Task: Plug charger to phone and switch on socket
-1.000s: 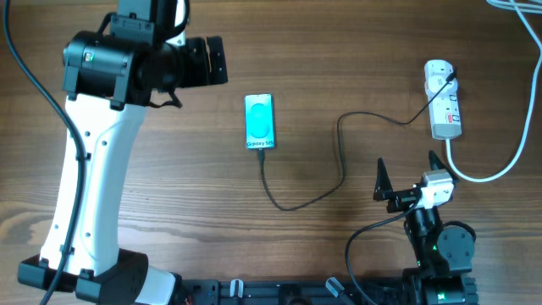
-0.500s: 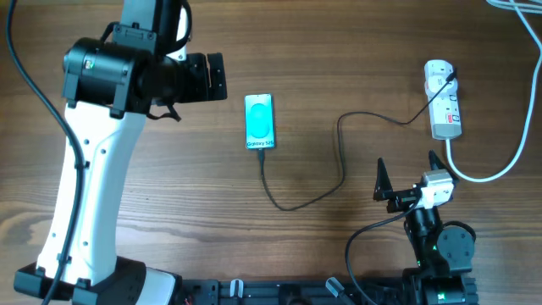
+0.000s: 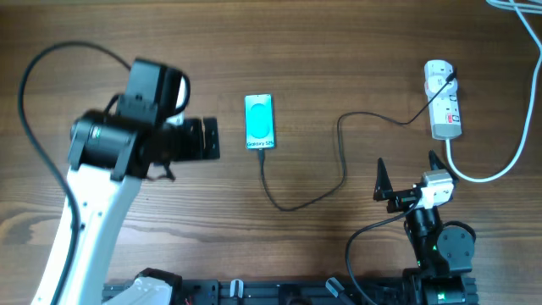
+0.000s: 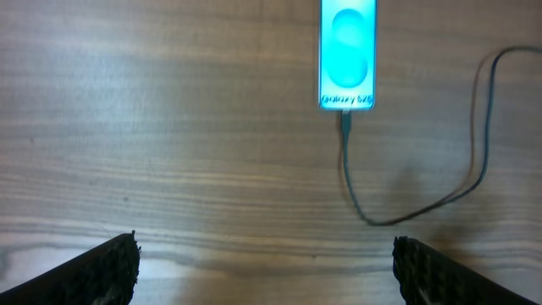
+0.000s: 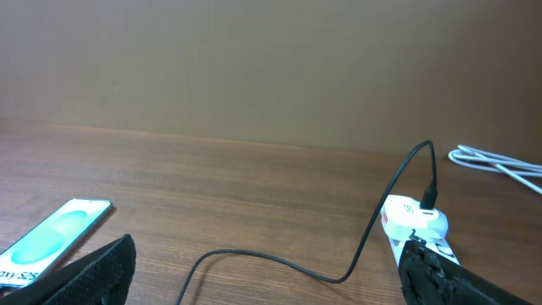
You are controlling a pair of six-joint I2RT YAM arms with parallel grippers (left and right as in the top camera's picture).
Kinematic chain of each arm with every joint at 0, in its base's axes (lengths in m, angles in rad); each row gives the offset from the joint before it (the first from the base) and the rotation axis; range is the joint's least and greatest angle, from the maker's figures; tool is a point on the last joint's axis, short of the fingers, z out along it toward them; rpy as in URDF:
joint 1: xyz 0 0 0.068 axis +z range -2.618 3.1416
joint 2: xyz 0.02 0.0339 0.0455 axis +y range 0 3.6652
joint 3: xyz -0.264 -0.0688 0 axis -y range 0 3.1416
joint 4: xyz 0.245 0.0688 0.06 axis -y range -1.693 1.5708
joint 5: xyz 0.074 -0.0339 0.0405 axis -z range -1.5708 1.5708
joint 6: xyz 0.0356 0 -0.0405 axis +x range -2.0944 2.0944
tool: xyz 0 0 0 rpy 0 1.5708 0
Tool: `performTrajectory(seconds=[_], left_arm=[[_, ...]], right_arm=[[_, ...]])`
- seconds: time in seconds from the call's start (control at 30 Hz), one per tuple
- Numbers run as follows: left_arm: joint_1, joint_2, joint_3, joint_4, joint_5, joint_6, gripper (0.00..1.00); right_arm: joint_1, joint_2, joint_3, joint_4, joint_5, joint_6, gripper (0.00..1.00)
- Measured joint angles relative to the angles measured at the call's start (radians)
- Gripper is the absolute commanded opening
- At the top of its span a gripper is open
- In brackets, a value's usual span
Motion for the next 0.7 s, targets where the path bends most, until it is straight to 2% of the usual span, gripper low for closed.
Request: performTrajectory(seconds=[0.17,0.3,0.53,0.7], left_arm=[[0.0,-0.1,-0.05,0.001,0.0,0.0,1.0],[0.001,-0.195,-0.093,0.083,0.0,0.0,1.0],[0.001,-0.422,-0.35,0.363,0.001,0.0,1.0],[0.001,-0.577,-0.536,0.411,0.014,0.0,1.0]], right_arm=[[0.0,0.0,0.0,0.0,0.0,0.0,1.0],[0.0,0.0,0.0,0.0,0.0,0.0,1.0],[0.0,0.0,0.0,0.0,0.0,0.0,1.0],[0.0,0.0,0.0,0.0,0.0,0.0,1.0]])
